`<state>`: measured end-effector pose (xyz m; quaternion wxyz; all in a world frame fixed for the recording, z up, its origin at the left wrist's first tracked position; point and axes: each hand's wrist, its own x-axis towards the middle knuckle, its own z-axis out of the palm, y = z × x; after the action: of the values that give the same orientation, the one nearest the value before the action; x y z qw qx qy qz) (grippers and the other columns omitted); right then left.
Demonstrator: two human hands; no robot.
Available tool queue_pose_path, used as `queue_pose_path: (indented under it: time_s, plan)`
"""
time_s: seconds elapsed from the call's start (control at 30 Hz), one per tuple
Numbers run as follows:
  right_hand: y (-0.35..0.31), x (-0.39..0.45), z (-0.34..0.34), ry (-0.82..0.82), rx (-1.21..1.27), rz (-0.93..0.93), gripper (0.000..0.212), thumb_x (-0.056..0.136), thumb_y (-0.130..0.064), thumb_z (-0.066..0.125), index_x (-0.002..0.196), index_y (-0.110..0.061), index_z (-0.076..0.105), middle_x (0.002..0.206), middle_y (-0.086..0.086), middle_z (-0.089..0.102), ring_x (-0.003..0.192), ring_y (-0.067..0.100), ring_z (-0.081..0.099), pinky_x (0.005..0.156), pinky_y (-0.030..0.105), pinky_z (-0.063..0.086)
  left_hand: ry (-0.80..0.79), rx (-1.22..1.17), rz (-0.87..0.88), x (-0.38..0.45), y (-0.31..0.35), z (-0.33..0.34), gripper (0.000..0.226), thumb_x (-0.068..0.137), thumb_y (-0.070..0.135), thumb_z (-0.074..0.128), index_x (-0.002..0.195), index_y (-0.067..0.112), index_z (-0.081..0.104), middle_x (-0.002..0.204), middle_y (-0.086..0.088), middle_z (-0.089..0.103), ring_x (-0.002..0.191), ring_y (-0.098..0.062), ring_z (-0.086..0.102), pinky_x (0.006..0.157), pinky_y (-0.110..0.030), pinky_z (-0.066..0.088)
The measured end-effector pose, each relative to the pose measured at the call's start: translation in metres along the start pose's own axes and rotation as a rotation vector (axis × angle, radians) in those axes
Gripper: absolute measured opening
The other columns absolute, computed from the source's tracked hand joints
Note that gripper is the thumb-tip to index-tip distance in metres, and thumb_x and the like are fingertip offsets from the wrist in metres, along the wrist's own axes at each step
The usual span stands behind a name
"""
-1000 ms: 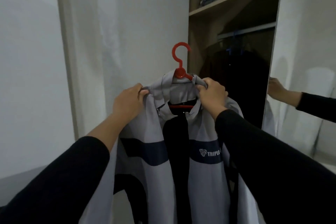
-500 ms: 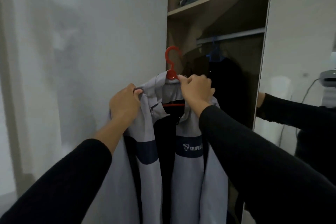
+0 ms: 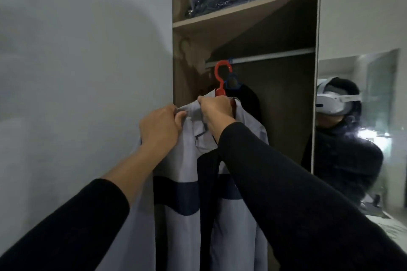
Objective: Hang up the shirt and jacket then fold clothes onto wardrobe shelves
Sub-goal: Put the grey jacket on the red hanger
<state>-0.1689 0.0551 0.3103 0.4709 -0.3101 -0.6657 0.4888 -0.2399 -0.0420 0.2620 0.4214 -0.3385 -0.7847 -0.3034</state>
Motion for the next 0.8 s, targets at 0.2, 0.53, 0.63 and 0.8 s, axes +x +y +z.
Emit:
queue_pose_path:
  time_s: [0.2, 0.53, 0.63, 0.8]
  plan:
    - [0.004, 0.032, -0.001, 0.085, 0.018, 0.013, 0.036, 0.089, -0.025, 0.058, 0.123, -0.013, 0.052, 0.120, 0.009, 0.057, 0.092, 0.023, 0.052, 0.078, 0.032, 0.042, -0.153, -0.365, 0.160, 0.012, -0.014, 0.028, 0.028, 0.095, 0.037, 0.047, 0.109, 0.017, 0.063, 0.092, -0.005, 0.067, 0.081, -0.023, 0.060, 0.069, -0.026, 0.040]
    - [0.009, 0.122, 0.006, 0.193, 0.041, -0.046, 0.033, 0.092, -0.031, 0.052, 0.118, -0.012, 0.057, 0.113, 0.010, 0.060, 0.099, 0.026, 0.059, 0.093, 0.040, 0.049, 0.067, -0.634, 0.192, 0.035, 0.003, 0.113, 0.022, 0.095, 0.023, 0.052, 0.083, 0.009, 0.065, 0.071, 0.004, 0.057, 0.061, -0.009, 0.051, 0.054, -0.006, 0.031]
    - [0.006, 0.157, 0.009, 0.210, 0.017, -0.108, 0.030, 0.092, -0.033, 0.051, 0.113, -0.013, 0.058, 0.108, 0.010, 0.062, 0.099, 0.026, 0.059, 0.092, 0.042, 0.050, 0.102, -0.689, 0.200, 0.059, 0.019, 0.135, 0.022, 0.095, 0.021, 0.052, 0.080, 0.009, 0.064, 0.068, 0.002, 0.056, 0.057, -0.006, 0.049, 0.053, -0.008, 0.033]
    - [-0.003, 0.203, -0.002, 0.236, 0.075, -0.152, 0.030, 0.095, -0.034, 0.045, 0.110, -0.014, 0.060, 0.107, 0.009, 0.063, 0.101, 0.025, 0.059, 0.095, 0.041, 0.048, 0.128, -0.762, 0.279, 0.098, 0.049, 0.153, 0.018, 0.095, 0.022, 0.052, 0.086, 0.012, 0.065, 0.073, 0.002, 0.060, 0.063, -0.005, 0.055, 0.057, -0.012, 0.042]
